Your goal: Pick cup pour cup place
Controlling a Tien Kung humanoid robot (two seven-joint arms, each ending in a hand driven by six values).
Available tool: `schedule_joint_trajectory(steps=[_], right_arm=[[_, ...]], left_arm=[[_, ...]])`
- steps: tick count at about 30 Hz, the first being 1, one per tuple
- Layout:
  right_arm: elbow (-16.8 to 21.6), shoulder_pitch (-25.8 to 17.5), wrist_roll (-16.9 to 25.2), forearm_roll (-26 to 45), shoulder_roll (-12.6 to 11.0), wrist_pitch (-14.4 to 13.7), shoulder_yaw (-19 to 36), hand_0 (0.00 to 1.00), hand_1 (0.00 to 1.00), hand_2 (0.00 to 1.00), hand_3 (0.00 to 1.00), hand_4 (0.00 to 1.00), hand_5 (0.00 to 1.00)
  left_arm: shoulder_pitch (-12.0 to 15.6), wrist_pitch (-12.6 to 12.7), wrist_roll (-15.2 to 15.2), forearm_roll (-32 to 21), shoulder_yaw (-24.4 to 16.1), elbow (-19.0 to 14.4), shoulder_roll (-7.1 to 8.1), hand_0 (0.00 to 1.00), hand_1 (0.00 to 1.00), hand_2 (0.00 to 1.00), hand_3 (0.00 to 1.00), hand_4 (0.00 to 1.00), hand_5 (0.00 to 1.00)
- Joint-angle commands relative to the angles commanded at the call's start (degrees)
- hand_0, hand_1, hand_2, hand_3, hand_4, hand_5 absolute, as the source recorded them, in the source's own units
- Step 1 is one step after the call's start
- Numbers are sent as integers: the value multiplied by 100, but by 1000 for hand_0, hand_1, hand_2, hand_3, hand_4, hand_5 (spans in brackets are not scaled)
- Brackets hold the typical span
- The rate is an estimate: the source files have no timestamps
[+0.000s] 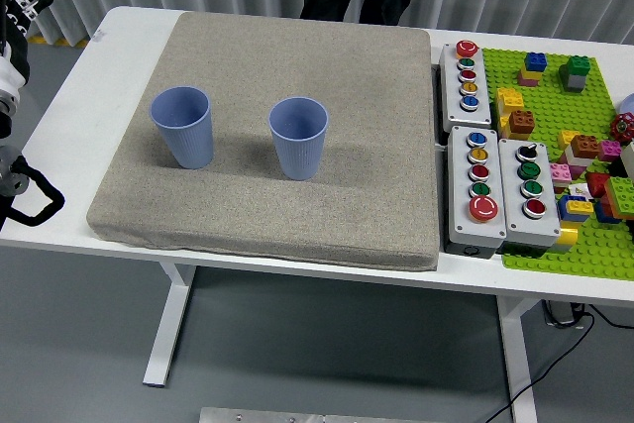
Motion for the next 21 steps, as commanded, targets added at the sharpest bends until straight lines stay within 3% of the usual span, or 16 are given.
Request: schedule_joint_trajectory(steps=[1,2,5,7,9,14,15,21], right_arm=[[0,-1,0,-1,0,0,2,684,648,575,583,2,33],[0,-2,0,-3,0,0,4,684,648,575,583,2,32],[0,3,-6,-78,3,12,56,684,648,575,583,2,32],[0,2,-11,-114,2,20,85,684,648,575,583,2,32],[0,-1,-17,-160,1,32,102,684,648,574,583,2,33],[0,-62,-20,-222,13,39,141,684,648,574,583,2,33],[0,-74,-21,-231,15,42,141,684,648,574,583,2,34],[0,-105,-28,-318,20,60,170,684,648,574,583,2,33]], left_arm=[[17,-34,9,43,-3,-9,2,797,792,897,970,890,588],[40,-79,21,101,-7,-22,4,896,871,995,998,894,470],[265,-524,206,596,-62,-138,39,896,871,995,998,894,470],[381,-690,255,747,-54,-210,81,896,871,995,998,894,470],[529,-737,283,837,-13,-309,127,933,902,998,998,923,410],[935,-719,258,876,133,-494,118,933,902,998,998,923,410],[995,-708,250,877,166,-515,115,941,908,998,998,923,368],[1212,-699,214,867,211,-601,57,943,910,998,998,919,345]])
